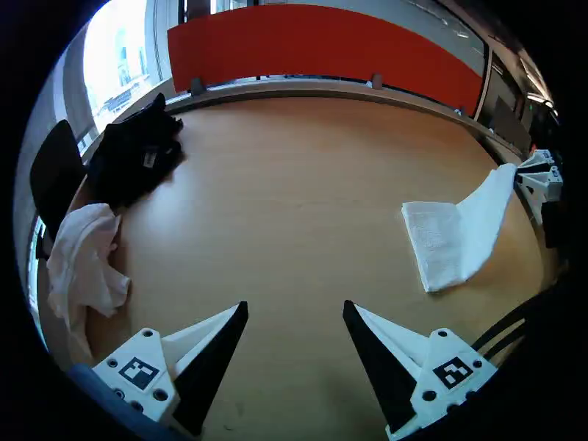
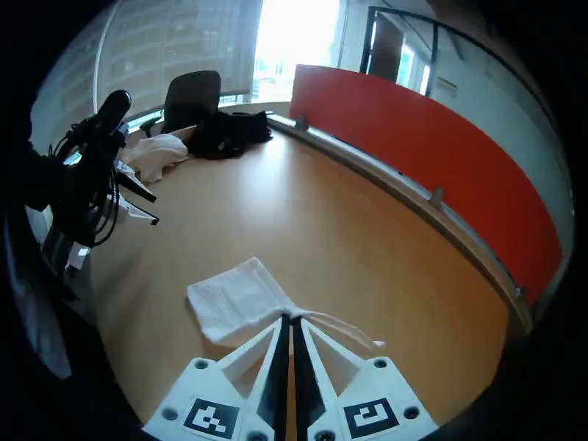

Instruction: Fold towel

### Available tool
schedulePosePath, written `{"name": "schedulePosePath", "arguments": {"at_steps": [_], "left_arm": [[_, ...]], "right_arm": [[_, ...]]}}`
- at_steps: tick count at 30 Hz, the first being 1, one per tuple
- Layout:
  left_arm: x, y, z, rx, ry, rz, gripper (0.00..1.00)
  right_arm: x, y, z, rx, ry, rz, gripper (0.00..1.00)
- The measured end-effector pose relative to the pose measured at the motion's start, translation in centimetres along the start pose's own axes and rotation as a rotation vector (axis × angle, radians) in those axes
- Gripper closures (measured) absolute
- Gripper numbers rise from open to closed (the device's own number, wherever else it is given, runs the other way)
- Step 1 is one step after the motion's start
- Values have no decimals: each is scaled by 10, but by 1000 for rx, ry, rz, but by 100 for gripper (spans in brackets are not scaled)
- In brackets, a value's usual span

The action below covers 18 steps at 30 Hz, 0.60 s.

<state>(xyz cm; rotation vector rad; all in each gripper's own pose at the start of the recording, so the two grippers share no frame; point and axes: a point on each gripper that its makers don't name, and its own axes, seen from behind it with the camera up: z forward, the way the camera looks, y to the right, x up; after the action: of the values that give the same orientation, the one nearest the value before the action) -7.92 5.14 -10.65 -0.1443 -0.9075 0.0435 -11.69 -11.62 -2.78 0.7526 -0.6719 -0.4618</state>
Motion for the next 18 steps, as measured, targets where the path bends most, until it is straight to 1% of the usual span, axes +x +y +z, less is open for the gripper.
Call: {"name": "schedulePosePath", "arguments": {"at_steps": [9,18], "left_arm": [[3,0,-1,-1,7,-4,4],[5,-5,-3,4,13,-12,4]], "right_arm": [[6,-34,27,73,-5,-17,95],[7,-67,53,143,-20,-33,95]]}}
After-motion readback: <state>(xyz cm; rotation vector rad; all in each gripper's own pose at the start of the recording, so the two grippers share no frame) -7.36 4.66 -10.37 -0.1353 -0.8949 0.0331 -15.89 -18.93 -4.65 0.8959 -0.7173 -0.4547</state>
